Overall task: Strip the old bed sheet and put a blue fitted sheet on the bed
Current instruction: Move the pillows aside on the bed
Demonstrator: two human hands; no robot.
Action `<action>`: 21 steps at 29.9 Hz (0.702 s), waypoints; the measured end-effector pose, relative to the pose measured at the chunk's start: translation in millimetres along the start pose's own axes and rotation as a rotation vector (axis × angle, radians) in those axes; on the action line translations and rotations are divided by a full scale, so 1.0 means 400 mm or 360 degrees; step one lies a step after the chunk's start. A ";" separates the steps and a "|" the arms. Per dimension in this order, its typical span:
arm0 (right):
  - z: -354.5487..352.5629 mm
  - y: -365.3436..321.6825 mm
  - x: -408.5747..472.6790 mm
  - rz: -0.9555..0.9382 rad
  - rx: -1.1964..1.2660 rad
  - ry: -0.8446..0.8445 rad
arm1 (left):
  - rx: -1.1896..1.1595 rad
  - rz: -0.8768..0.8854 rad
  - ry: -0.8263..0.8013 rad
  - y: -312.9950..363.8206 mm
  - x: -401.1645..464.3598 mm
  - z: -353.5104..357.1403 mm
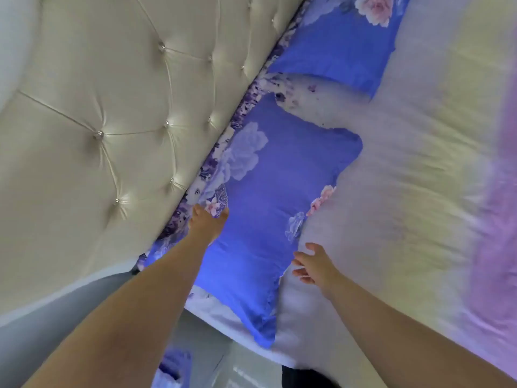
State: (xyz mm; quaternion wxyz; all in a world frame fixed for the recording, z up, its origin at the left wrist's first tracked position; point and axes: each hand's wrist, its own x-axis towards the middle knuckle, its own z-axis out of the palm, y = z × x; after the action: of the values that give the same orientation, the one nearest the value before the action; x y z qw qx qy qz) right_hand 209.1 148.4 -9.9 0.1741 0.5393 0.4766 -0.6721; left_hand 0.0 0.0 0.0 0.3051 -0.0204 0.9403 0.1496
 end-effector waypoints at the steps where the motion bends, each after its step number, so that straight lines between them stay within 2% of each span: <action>1: 0.010 0.004 0.013 0.0037 0.0005 -0.0027 | 0.0157 -0.0014 -0.0037 0.006 0.023 0.004; 4: 0.013 0.022 0.056 0.0165 0.0103 -0.0038 | 0.0789 0.0110 -0.0028 -0.005 0.087 0.032; 7: -0.010 0.035 0.090 0.0171 0.0198 0.0022 | 0.1031 0.0351 0.0160 -0.008 0.095 0.079; 12: -0.075 0.033 0.106 0.0122 0.0368 0.0097 | 0.0448 0.0892 0.0473 0.014 0.000 0.167; 14: -0.123 0.040 0.093 0.0076 0.0441 0.0145 | 0.0293 0.1034 0.0478 0.055 -0.091 0.197; 18: -0.235 0.089 0.030 -0.0023 0.0285 0.0174 | 0.0102 0.1288 0.0427 0.156 -0.322 0.283; 21: -0.345 0.153 -0.046 -0.0121 0.0419 0.0219 | -0.0099 0.1264 0.0275 0.245 -0.515 0.383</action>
State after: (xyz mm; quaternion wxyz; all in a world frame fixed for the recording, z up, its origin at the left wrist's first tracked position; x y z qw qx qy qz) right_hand 338.5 227.8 -16.2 0.0433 0.5838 0.4152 -0.6964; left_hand 241.8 127.6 27.8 0.1428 0.3227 0.8922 0.2819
